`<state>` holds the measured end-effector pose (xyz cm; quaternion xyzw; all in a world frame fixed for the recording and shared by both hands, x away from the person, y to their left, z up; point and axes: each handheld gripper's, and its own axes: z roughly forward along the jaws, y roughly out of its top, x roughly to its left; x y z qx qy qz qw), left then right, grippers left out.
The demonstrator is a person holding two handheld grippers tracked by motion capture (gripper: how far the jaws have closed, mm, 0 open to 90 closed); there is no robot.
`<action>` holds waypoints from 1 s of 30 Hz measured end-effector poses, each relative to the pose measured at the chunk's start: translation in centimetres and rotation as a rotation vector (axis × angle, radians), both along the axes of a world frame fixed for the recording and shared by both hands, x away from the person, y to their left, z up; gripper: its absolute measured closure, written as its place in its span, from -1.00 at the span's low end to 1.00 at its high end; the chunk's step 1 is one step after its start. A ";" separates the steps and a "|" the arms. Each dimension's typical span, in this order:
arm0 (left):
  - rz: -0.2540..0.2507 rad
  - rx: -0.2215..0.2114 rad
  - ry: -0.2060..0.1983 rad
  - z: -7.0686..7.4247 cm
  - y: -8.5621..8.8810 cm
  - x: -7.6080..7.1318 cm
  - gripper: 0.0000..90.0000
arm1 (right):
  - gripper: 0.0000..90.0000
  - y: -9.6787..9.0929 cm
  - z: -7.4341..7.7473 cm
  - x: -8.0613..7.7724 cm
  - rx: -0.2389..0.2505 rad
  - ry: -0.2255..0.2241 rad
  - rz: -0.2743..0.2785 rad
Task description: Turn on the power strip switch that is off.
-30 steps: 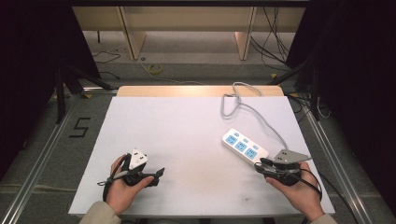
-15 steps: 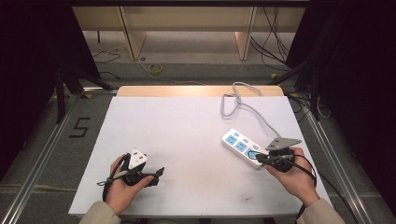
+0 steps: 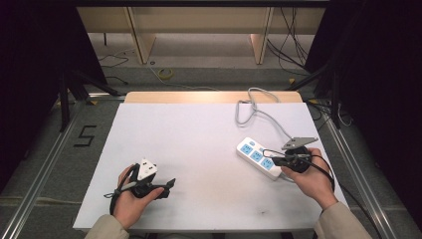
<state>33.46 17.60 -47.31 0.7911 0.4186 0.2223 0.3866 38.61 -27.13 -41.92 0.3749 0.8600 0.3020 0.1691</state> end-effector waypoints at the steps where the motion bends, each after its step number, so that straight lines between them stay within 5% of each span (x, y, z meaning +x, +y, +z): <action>1: 0.001 0.000 -0.001 0.0 0.0 0.0 -0.64 | 1.00 0.0 0.0 0.1 -0.001 0.002 -0.002; 30: 0.008 -0.006 -0.002 0.1 0.1 0.1 -0.63 | 1.00 1.1 1.1 2.8 -0.032 0.046 -0.014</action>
